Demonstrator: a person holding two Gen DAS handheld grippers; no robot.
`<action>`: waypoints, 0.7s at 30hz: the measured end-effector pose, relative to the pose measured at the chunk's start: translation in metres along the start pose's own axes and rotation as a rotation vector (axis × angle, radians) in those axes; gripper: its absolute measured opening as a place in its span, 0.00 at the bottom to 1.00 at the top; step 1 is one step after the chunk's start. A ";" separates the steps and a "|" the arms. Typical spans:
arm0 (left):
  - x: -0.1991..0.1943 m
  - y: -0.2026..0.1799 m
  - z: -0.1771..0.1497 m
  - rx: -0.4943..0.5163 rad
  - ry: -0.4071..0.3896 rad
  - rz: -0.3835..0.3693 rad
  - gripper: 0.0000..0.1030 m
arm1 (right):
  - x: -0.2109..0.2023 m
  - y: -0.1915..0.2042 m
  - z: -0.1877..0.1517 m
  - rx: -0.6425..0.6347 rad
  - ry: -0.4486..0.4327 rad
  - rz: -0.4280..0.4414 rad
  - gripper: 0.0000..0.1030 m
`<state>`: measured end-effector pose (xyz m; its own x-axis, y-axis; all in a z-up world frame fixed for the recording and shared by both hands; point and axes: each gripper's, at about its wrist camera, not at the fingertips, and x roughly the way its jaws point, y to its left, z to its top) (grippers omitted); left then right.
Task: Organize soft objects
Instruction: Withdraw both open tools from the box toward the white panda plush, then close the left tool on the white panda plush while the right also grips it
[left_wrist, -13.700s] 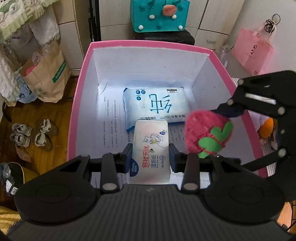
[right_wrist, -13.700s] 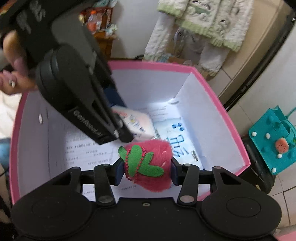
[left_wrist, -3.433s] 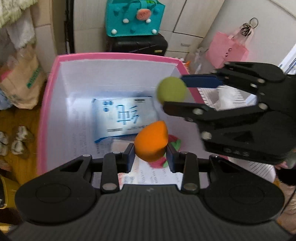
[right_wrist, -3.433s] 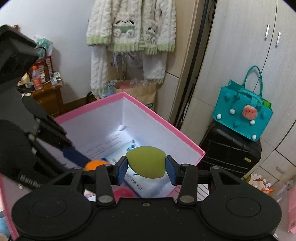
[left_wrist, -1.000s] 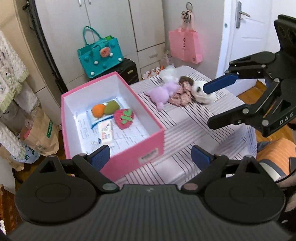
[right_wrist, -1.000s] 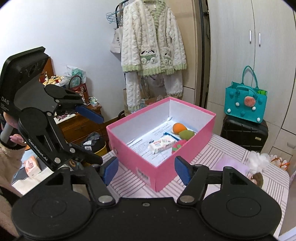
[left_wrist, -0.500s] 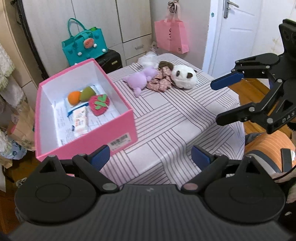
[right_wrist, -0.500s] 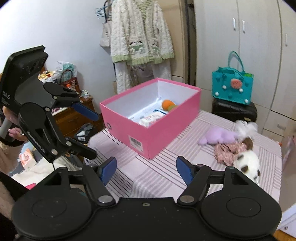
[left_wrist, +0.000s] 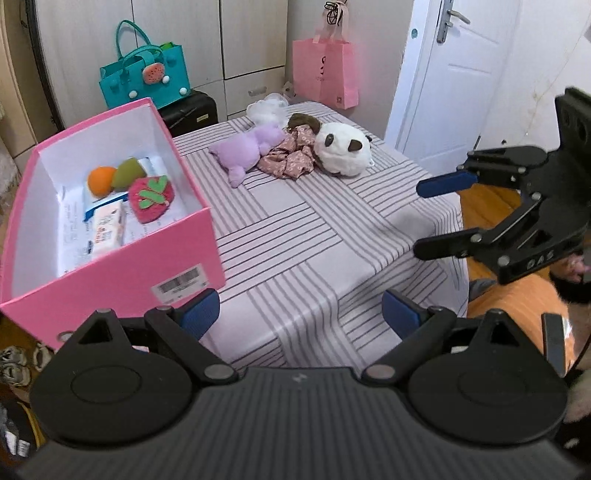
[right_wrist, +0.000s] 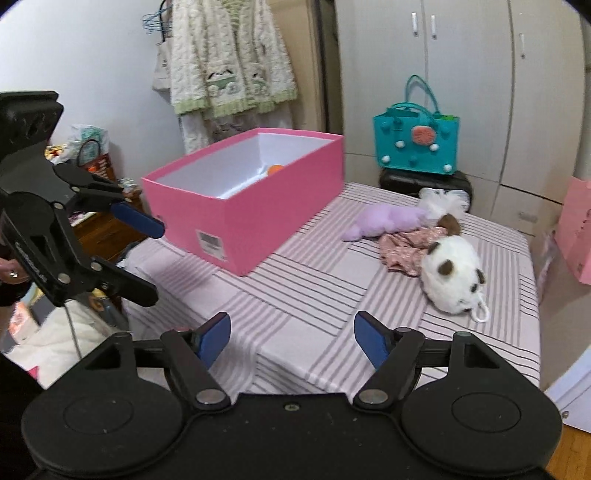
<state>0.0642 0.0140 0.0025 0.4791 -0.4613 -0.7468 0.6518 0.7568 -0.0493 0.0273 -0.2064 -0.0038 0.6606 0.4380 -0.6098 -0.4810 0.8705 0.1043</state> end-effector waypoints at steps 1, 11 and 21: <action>0.004 -0.001 0.002 0.004 0.000 -0.005 0.91 | 0.001 -0.002 -0.003 0.000 -0.005 -0.011 0.76; 0.047 -0.005 0.028 -0.033 -0.030 -0.062 0.90 | 0.022 -0.048 -0.016 0.032 -0.055 -0.116 0.77; 0.090 -0.010 0.060 -0.103 -0.116 -0.122 0.90 | 0.050 -0.093 -0.028 0.075 -0.114 -0.205 0.77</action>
<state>0.1361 -0.0625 -0.0248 0.4687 -0.5986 -0.6496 0.6488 0.7323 -0.2068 0.0887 -0.2714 -0.0661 0.8028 0.2691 -0.5320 -0.2885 0.9563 0.0483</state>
